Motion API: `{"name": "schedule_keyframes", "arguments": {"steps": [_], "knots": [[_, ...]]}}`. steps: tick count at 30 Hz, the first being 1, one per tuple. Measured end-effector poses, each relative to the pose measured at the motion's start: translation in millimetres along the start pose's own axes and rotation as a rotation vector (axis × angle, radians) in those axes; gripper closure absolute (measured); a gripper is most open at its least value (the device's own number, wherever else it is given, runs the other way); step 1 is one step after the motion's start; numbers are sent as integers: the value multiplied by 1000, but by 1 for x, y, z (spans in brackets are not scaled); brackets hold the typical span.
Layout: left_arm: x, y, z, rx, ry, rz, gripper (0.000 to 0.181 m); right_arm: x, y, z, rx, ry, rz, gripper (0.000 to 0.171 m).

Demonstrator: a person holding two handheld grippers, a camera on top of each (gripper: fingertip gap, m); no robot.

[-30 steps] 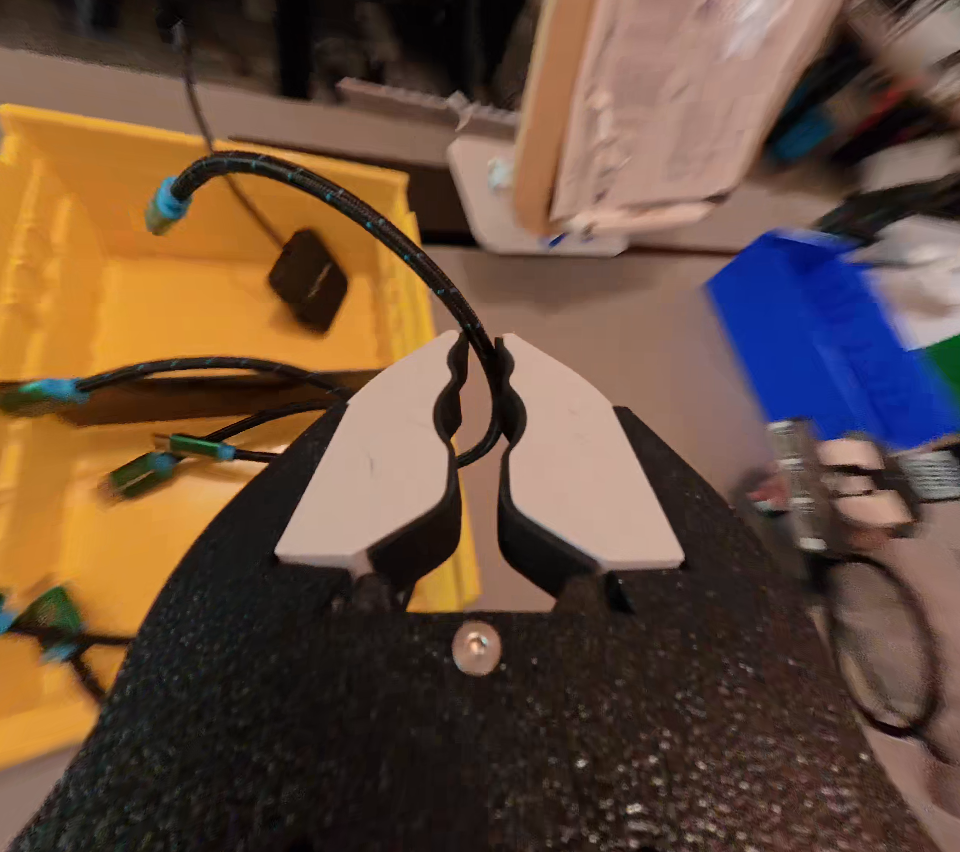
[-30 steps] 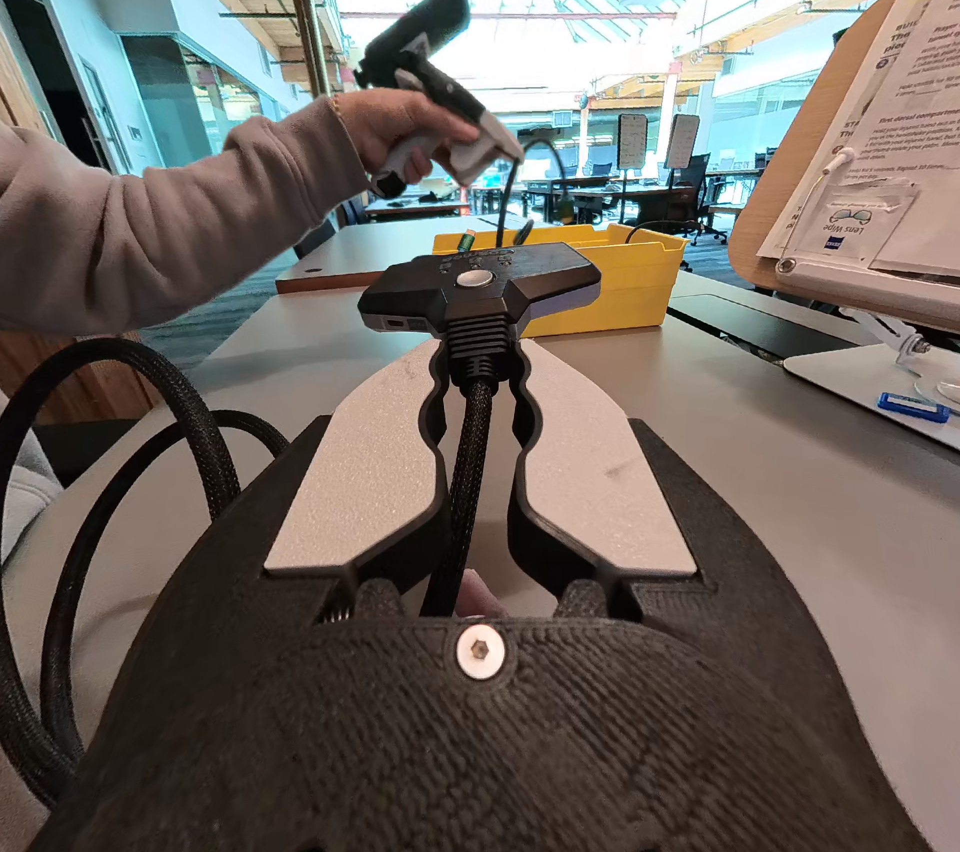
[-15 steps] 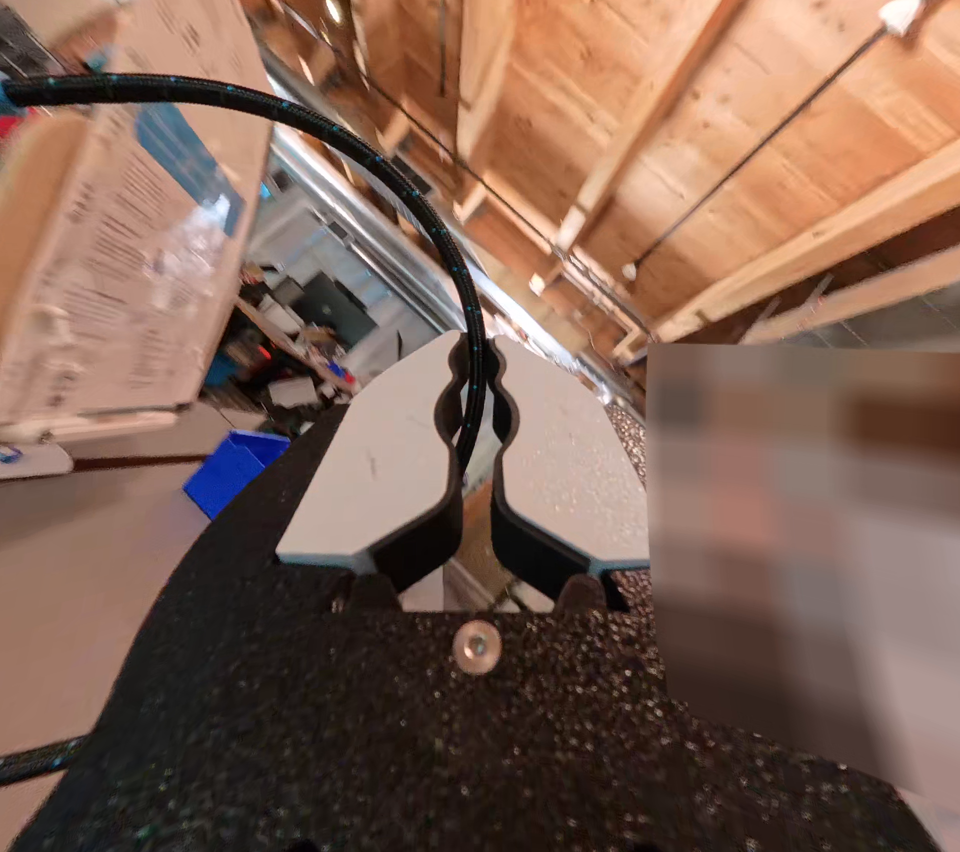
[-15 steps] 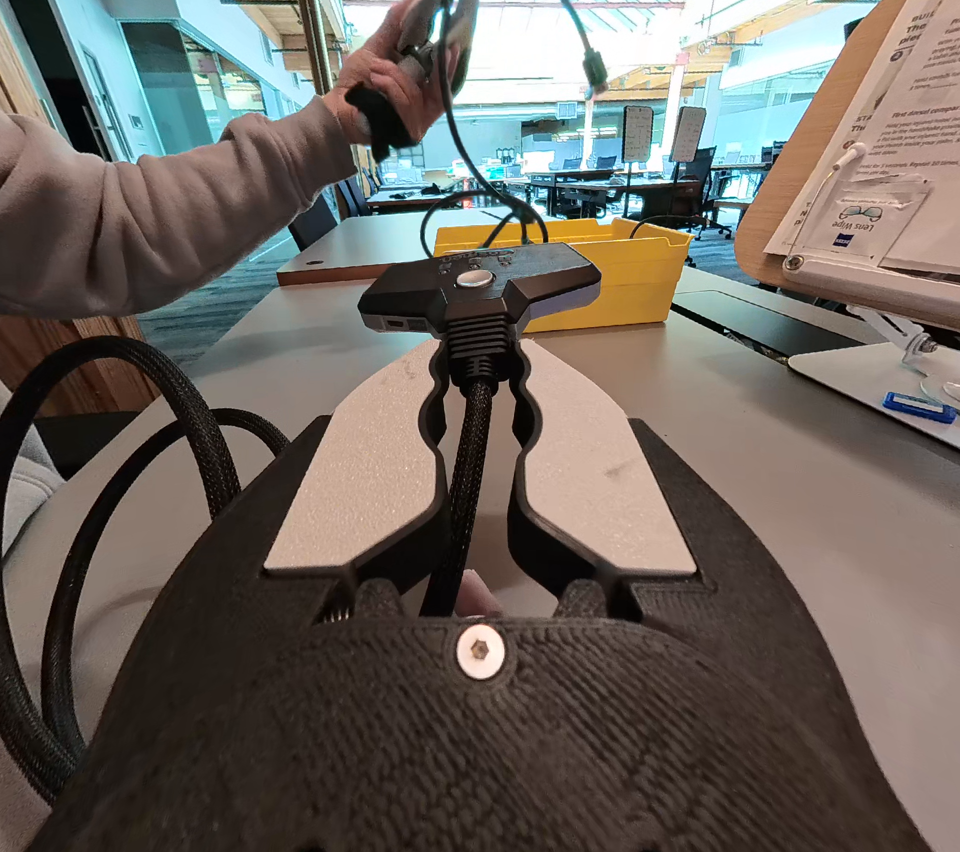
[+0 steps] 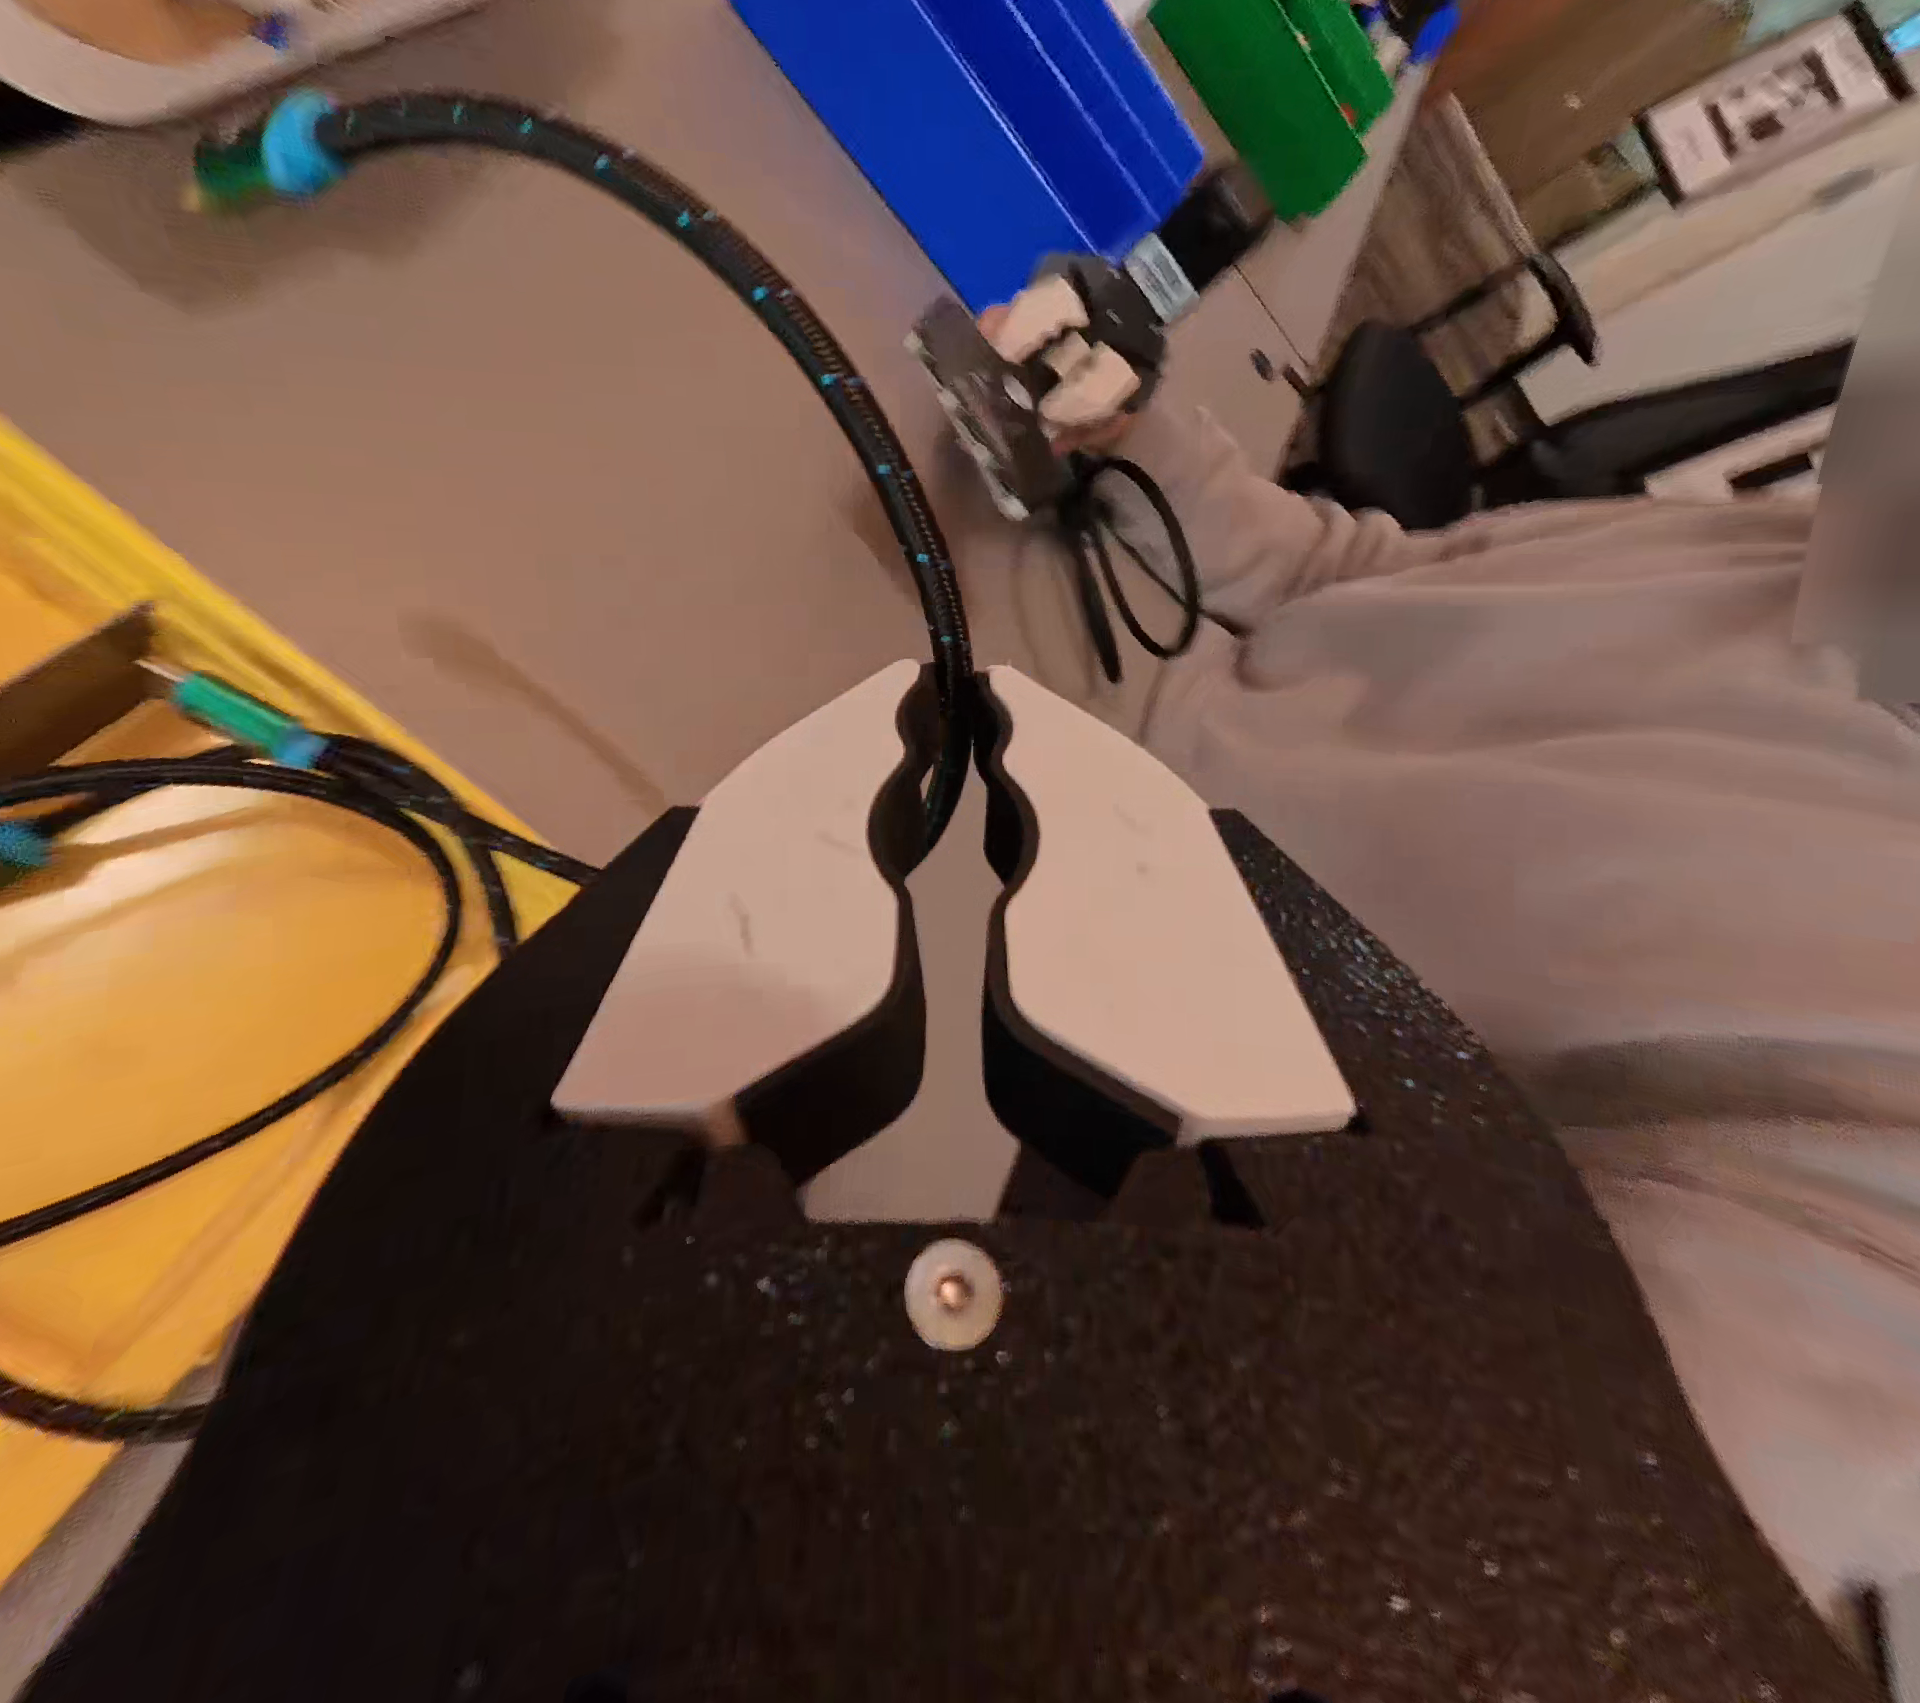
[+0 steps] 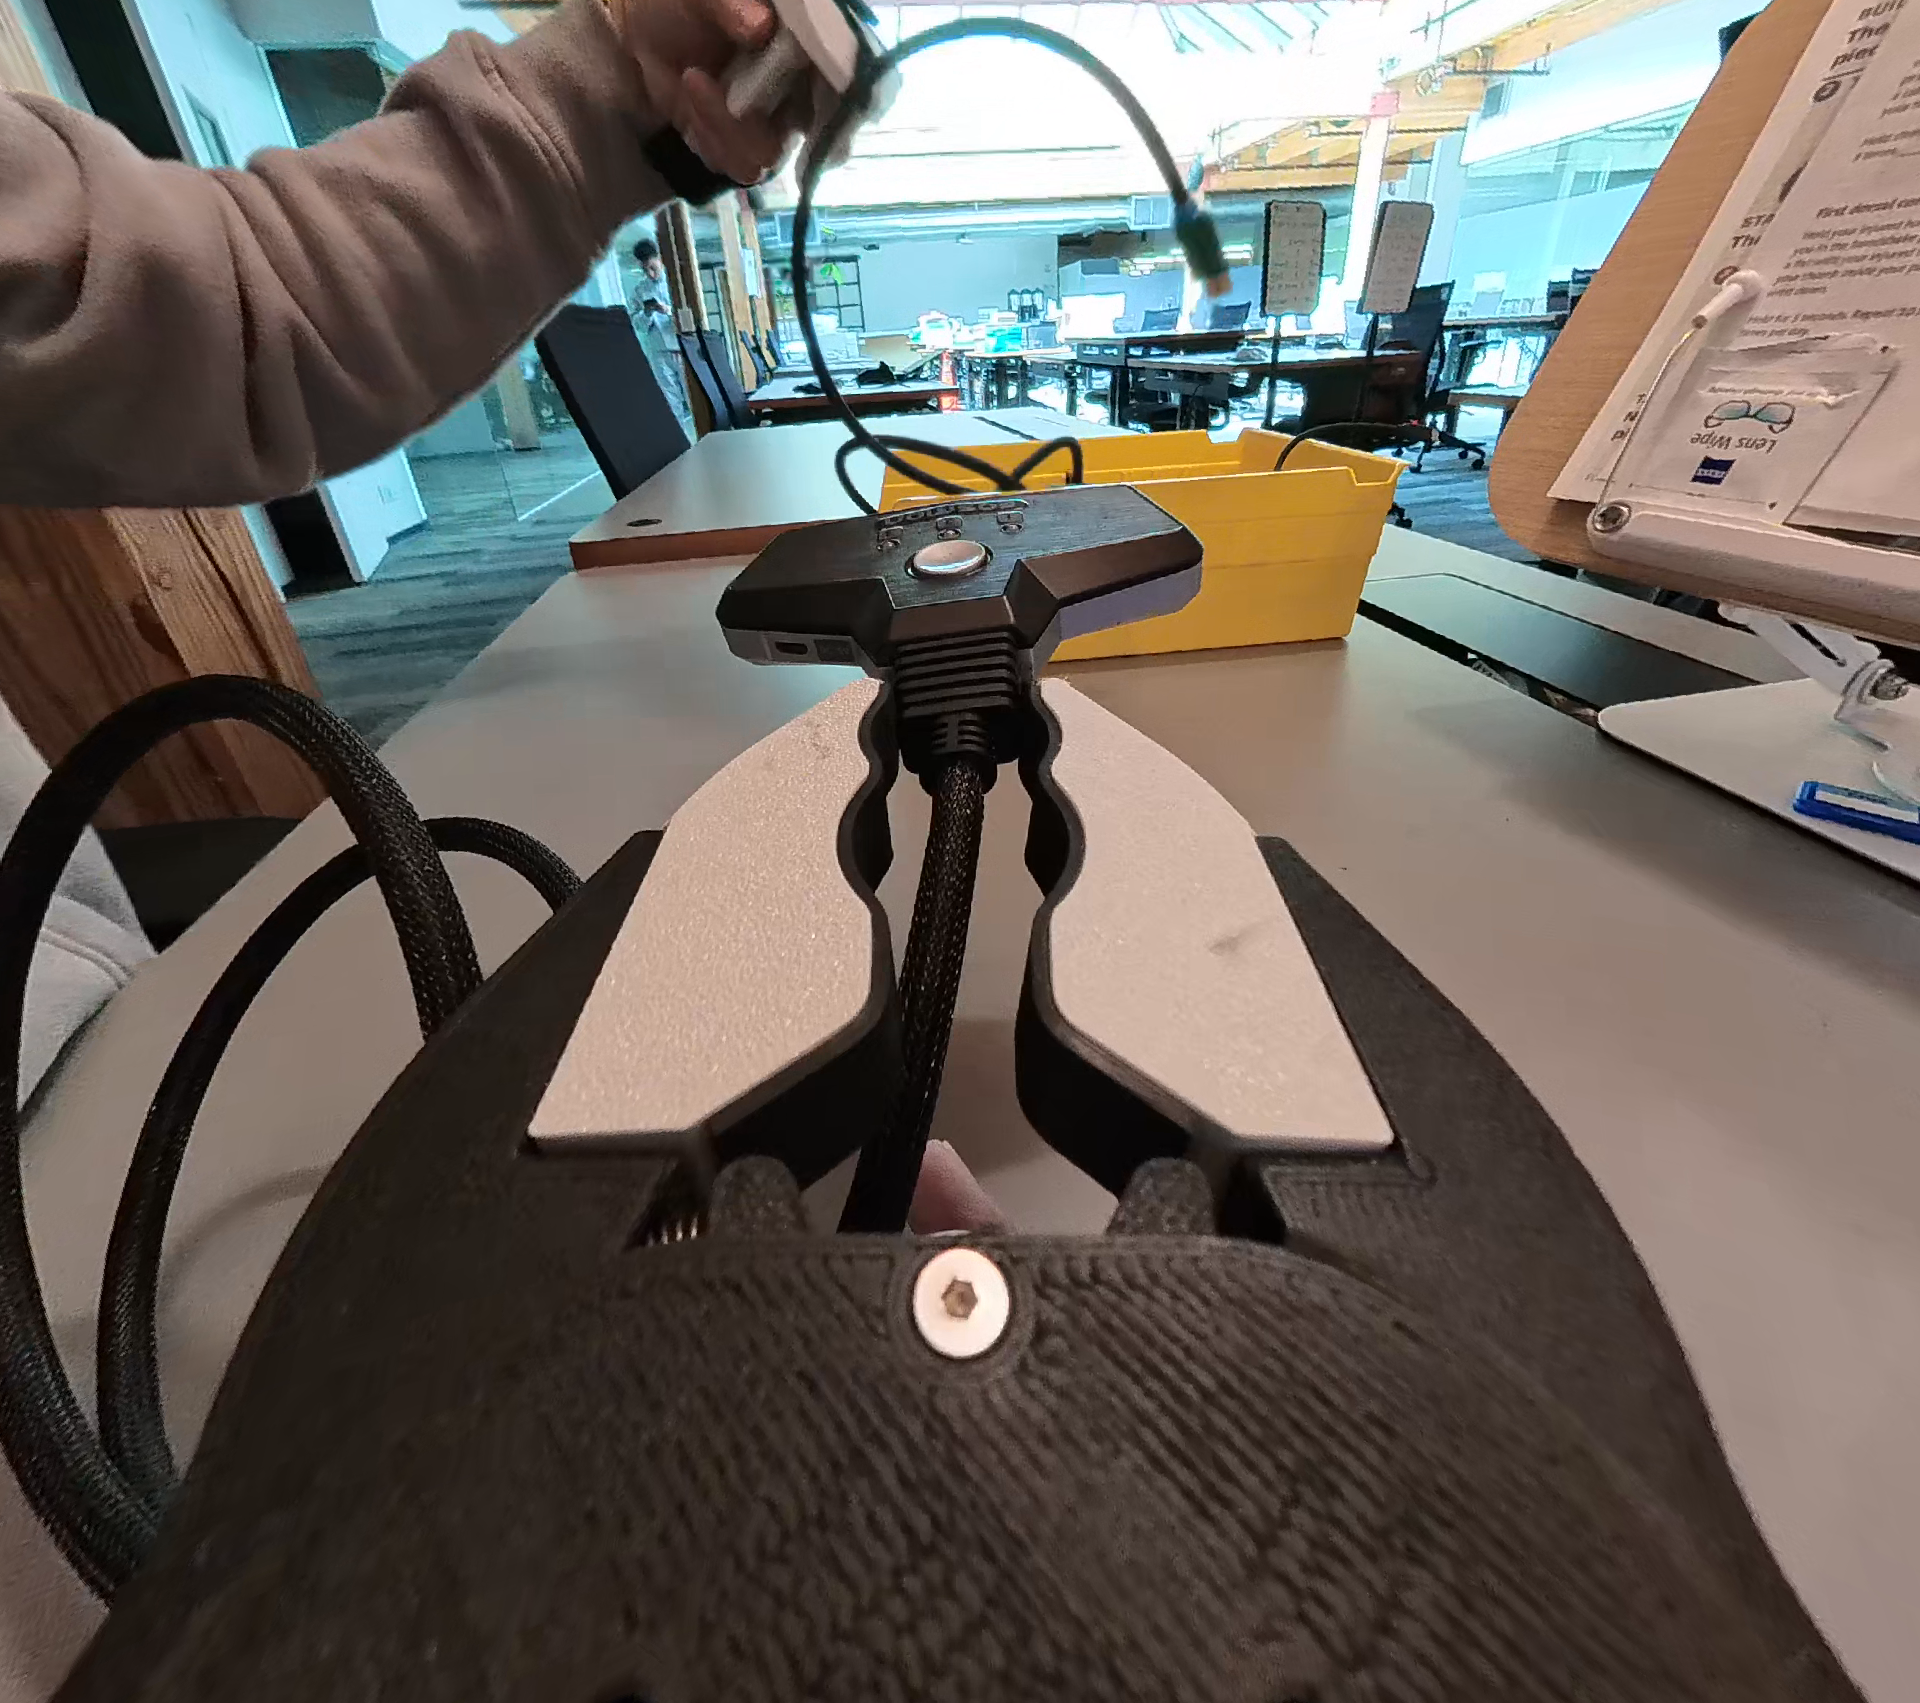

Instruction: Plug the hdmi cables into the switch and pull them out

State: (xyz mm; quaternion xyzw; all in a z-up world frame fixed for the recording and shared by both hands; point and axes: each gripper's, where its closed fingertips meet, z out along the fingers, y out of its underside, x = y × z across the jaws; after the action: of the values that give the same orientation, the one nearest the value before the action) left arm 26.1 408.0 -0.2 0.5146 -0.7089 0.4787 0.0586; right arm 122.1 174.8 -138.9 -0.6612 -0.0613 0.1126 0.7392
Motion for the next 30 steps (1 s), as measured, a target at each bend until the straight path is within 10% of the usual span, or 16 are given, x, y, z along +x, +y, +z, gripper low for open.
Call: {"name": "schedule_keyframes", "arguments": {"steps": [12,20,30], "knots": [[63,77,-6,-454,147,367,175,0,1,1,-10,-8,4,149],[20,141,-19,-726,86,12,176,-1,1,1,-7,-10,-2,149],[98,105,23,-359,353,527,175,0,-1,-1,10,-9,9,149]]}}
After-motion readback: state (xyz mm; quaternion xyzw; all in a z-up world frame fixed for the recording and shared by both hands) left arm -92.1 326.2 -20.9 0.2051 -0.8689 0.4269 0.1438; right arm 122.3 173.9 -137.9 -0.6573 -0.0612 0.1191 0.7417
